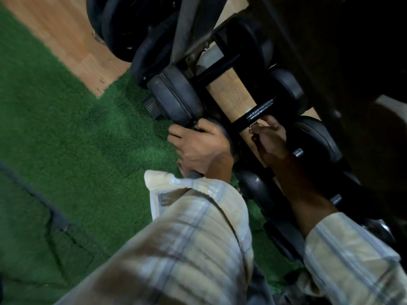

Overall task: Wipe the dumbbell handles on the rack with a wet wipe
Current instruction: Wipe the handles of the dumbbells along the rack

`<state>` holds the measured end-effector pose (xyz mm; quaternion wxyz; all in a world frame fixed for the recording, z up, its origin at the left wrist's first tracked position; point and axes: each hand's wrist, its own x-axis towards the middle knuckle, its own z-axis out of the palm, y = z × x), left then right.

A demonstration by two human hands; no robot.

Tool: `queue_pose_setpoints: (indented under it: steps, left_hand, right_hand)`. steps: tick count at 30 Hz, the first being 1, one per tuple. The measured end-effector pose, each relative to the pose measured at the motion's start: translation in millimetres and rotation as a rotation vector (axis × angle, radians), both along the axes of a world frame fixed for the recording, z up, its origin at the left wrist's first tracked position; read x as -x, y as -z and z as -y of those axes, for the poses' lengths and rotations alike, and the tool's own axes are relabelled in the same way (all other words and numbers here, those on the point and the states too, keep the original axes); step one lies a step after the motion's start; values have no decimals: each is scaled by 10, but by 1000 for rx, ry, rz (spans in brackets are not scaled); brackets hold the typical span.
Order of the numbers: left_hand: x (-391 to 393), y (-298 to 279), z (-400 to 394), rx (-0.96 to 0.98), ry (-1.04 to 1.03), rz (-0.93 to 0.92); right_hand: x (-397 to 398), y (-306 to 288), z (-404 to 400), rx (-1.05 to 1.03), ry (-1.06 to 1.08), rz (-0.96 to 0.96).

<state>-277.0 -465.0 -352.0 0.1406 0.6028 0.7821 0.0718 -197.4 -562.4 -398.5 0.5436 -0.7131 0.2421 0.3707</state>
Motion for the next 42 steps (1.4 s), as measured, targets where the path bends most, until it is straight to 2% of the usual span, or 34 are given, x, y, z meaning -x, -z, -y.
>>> queue_pose_setpoints:
  steps: [3,9,13,15,21,23,26,28,32,35,39,42]
  left_hand:
    - [4,-14,0,9,11,18]
    - [36,10,-26,21,25,20]
    - [37,12,-34,63,10,41]
    - [41,-1,-35,78,5,50]
    - [144,19,-106,175,-12,146]
    - [200,-26,-181,212,-32,160]
    - [239,-91,-462,135,-133,156]
    - [192,-79,-792,89,-162,156]
    - [-45,-9,-1421,99,-87,161]
    - [-200,22,-1603,135,-41,140]
    - [-249,23,-1584,90,-16,76]
    - [-274,22,-1576,40,-30,74]
  right_hand:
    - [26,-34,3,-46,-117,-64]
    - [62,-108,45,201,-688,-1]
    - [-2,-315,-8,277,-756,54]
    - [-13,-363,-2,311,-847,142]
    - [-10,-545,-161,232,-883,289]
    - [-7,-595,-263,180,-854,309]
    - [-9,-610,-494,101,-732,372]
    - [-14,-614,-677,107,-684,494]
    - [-82,-597,-992,183,-946,856]
    - [-148,-514,-1146,245,-1198,985]
    - [-165,-545,-1385,322,-1316,1083]
    - [-339,-634,-1678,445,-1527,976]
